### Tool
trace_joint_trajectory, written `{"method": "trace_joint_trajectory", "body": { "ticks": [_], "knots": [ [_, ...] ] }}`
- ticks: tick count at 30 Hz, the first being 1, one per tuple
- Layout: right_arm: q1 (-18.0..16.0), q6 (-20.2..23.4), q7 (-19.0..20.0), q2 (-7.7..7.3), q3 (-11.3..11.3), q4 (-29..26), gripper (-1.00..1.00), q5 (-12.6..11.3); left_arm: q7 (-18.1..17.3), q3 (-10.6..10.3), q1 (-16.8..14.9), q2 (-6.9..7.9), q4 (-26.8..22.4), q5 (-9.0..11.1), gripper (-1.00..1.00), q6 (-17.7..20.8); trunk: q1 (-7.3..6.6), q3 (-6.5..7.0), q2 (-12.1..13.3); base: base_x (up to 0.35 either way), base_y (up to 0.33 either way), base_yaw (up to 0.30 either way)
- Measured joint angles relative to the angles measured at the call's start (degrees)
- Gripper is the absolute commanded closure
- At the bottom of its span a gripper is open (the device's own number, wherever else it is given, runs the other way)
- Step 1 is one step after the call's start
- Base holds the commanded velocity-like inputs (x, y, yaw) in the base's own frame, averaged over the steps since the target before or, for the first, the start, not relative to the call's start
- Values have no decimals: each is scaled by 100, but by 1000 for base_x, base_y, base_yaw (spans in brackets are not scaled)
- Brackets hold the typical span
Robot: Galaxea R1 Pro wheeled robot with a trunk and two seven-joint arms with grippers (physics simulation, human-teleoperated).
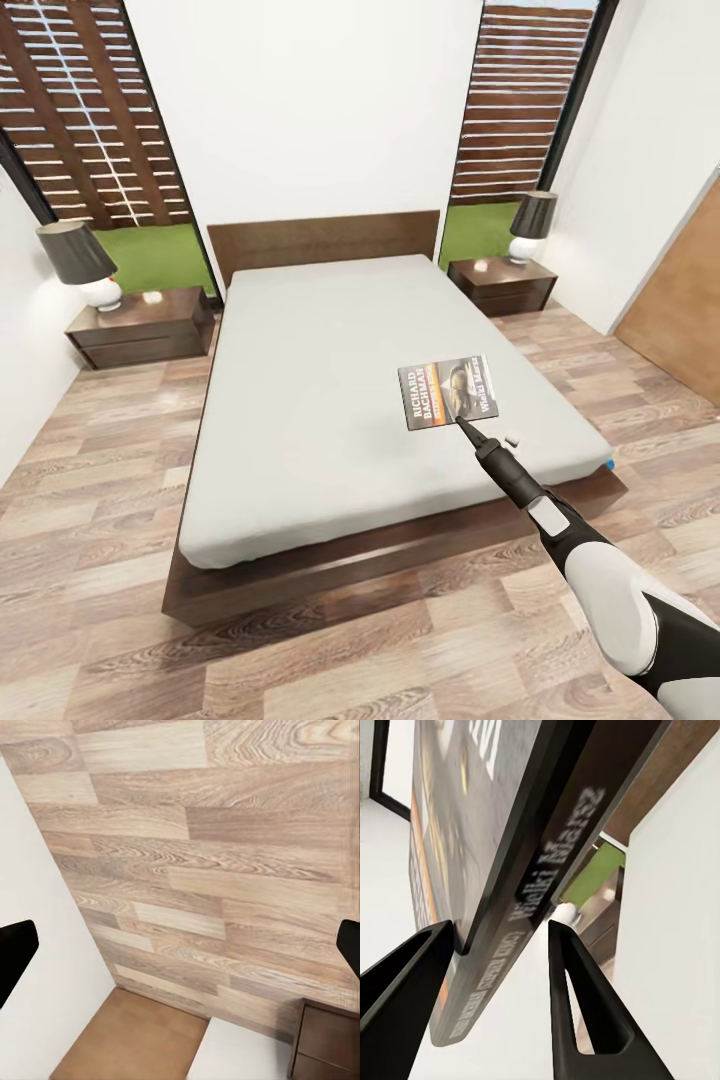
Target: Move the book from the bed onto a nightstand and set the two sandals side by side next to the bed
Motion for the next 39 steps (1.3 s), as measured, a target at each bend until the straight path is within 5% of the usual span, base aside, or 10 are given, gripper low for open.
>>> {"method": "trace_joint_trajectory", "body": {
  "ticks": [21, 39],
  "knots": [
    [0, 0, -7, 12, 19, 0, 100, 17, -1, 4, 26, -262, 5, 8, -100, -2, 0, 194, 0, 0, 0, 0],
    [0, 0, -73, 29, 24, 0, 100, 19, -32, 4, 26, -303, 5, 9, -100, -10, 0, 361, 0, 0, 0, 0]
  ]
}}
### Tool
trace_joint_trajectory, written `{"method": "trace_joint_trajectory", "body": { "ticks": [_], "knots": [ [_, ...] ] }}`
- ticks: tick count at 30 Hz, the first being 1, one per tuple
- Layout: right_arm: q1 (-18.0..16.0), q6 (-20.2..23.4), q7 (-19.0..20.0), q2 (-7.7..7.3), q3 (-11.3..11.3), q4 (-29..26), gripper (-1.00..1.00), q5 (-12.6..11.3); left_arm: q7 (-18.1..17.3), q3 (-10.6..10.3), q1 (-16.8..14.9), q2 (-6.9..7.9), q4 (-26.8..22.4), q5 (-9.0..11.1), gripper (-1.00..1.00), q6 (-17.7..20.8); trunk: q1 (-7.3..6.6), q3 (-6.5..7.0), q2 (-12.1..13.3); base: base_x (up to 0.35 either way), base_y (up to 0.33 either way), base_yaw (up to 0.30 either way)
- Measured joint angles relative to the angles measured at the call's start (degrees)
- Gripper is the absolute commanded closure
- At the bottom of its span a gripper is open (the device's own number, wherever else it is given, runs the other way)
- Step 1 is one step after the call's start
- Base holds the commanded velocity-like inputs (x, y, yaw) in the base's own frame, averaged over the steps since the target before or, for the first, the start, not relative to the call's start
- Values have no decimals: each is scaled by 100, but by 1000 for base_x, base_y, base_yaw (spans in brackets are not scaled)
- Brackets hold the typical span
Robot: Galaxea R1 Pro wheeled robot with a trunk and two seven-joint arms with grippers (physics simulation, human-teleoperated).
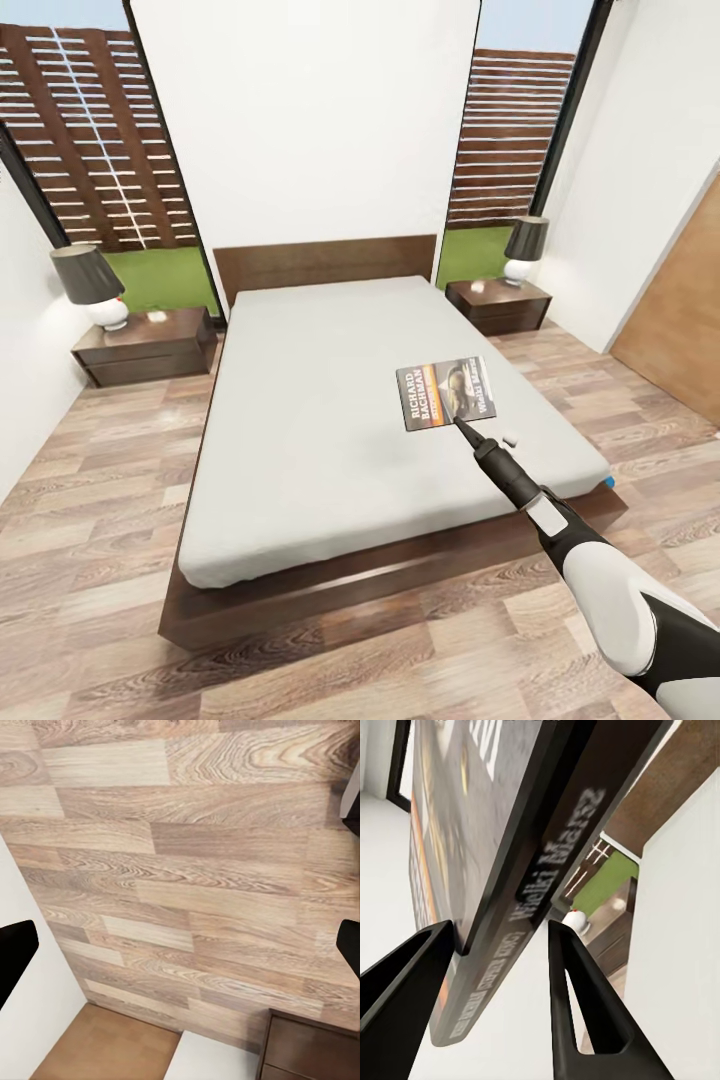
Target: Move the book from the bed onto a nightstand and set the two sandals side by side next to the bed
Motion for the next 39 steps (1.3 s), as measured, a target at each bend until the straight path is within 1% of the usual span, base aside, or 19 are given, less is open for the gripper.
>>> {"method": "trace_joint_trajectory", "body": {
  "ticks": [5, 9, 14, 22, 39],
  "knots": [
    [0, -1, -119, 0, 3, 0, 100, 0, 2, -2, 0, -1, -3, 1, -100, -40, 0, 46, 0, 0, 0, 0],
    [0, -3, -185, 5, 11, 0, 100, -1, -5, -14, 1, -2, -8, 8, -100, -243, 0, 83, 0, 0, 0, 0],
    [0, -7, -211, 40, 18, 0, 100, 4, -7, -19, 2, -3, -12, 12, -100, -358, 0, 130, 0, 0, 0, 0],
    [0, -8, -224, 72, 15, 0, 100, 10, -8, -21, 2, -3, -13, 13, -100, -392, 0, 196, 0, 0, 0, 0],
    [0, -6, -269, 79, 7, -2, 100, 8, -9, -22, 2, -3, -13, 13, -100, -406, 0, 300, 1, 0, 0, 0]
  ]
}}
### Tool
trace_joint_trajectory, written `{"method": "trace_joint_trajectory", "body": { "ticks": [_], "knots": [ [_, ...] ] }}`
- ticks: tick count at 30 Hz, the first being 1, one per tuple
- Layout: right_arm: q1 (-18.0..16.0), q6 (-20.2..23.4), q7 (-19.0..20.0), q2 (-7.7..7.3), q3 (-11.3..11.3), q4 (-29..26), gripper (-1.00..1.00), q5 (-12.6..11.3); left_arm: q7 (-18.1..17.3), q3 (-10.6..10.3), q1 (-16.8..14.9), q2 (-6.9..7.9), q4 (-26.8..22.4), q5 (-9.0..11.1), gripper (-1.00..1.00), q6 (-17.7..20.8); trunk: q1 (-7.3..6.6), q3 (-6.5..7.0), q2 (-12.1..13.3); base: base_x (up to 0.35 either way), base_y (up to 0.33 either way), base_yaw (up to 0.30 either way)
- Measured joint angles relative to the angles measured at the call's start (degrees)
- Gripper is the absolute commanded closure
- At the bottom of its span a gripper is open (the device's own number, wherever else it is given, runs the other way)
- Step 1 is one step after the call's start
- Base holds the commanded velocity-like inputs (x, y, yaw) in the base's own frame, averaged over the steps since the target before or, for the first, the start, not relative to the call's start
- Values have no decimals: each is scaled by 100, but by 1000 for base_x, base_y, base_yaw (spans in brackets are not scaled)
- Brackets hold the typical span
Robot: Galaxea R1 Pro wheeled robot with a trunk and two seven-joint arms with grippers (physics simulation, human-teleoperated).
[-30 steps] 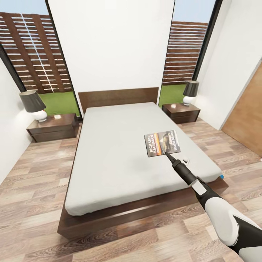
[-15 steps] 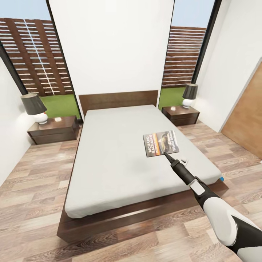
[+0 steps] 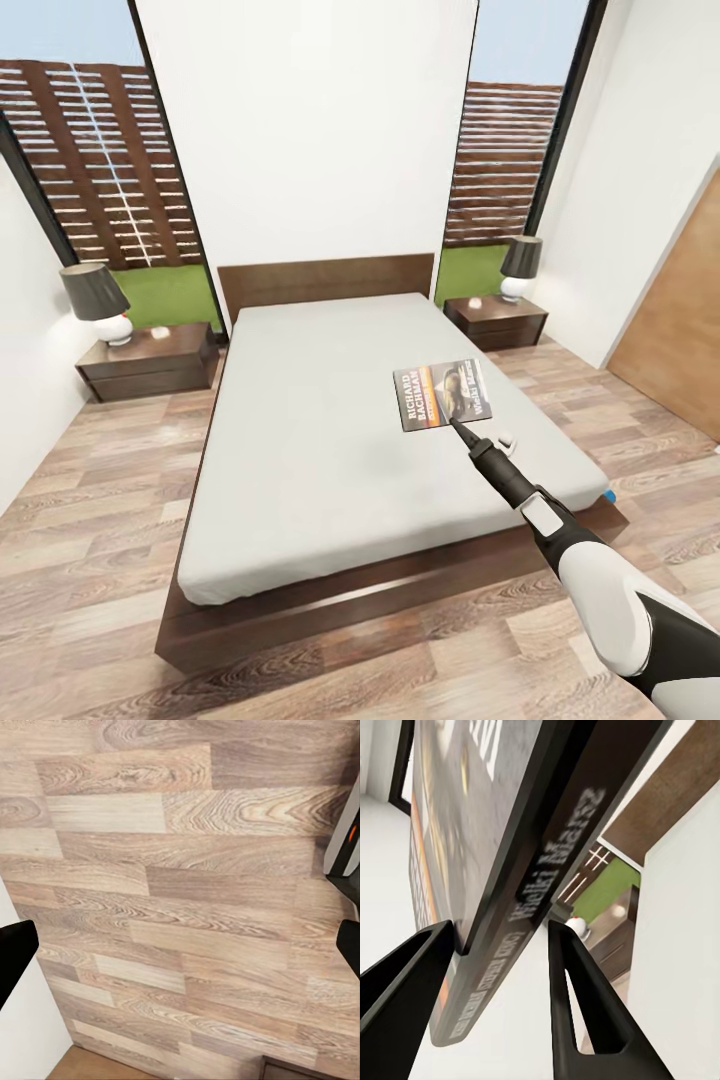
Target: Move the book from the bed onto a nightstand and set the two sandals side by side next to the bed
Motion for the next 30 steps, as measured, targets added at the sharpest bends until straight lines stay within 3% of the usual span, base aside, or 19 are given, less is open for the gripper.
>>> {"method": "trace_joint_trajectory", "body": {
  "ticks": [30],
  "knots": [
    [0, -2, -10, 0, 9, 2, 100, 9, 0, -1, 0, -7, 69, 0, -100, -9, 0, 137, 0, 0, 0, 0]
  ]
}}
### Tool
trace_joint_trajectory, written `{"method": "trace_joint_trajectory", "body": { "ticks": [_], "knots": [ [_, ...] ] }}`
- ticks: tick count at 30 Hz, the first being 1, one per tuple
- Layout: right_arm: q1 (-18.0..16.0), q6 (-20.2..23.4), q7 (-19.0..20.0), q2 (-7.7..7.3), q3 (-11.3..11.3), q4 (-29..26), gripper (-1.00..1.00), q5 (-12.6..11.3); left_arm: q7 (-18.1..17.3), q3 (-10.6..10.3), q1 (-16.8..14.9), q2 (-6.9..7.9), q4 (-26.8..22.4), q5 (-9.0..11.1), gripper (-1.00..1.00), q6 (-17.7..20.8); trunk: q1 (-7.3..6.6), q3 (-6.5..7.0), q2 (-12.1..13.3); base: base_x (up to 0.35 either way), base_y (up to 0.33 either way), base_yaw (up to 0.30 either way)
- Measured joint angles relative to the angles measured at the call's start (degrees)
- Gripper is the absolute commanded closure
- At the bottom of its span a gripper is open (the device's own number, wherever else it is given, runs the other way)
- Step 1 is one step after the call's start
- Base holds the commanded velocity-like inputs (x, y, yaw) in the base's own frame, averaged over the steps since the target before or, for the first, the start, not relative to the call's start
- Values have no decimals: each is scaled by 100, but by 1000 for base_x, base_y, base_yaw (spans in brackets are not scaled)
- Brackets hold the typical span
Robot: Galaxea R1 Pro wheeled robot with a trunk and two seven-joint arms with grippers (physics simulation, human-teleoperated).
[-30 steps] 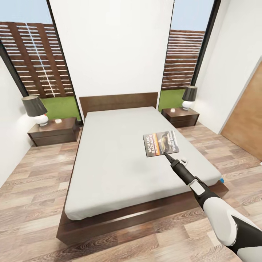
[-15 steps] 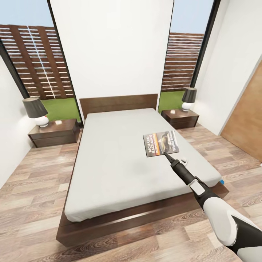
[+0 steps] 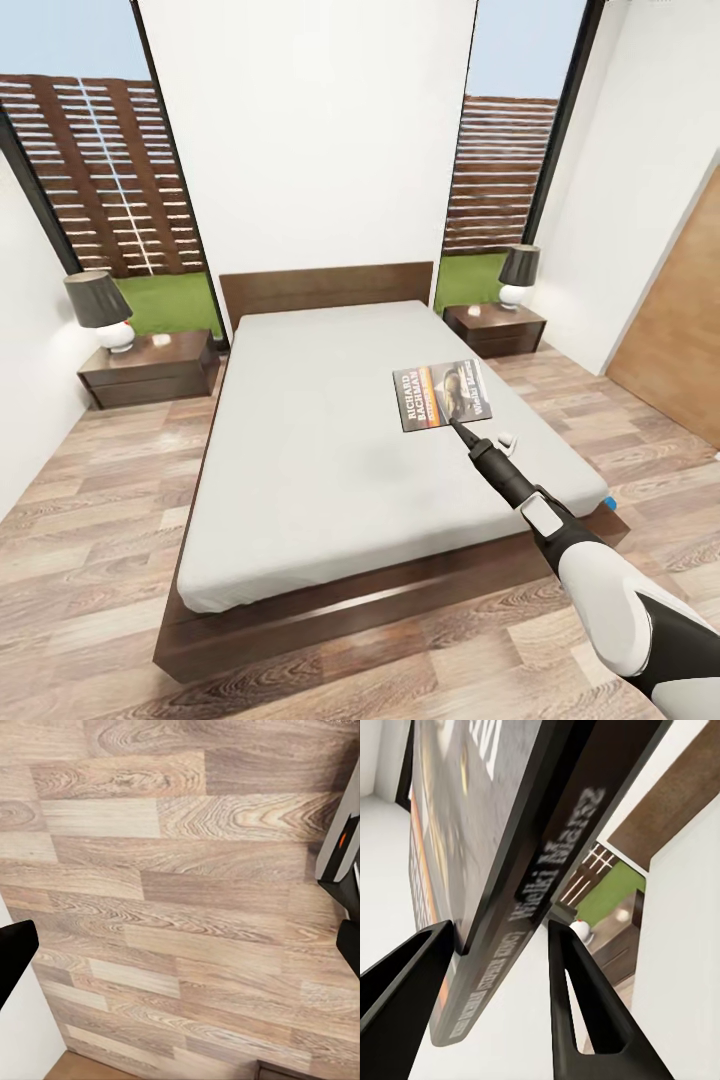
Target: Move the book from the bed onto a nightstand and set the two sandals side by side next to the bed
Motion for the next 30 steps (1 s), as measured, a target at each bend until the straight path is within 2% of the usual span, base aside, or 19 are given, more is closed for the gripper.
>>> {"method": "trace_joint_trajectory", "body": {
  "ticks": [30],
  "knots": [
    [0, 0, -9, 2, -1, 0, 100, 0, -1, 0, 0, -1, 0, 0, -100, -8, 0, 119, 0, 0, 0, 0]
  ]
}}
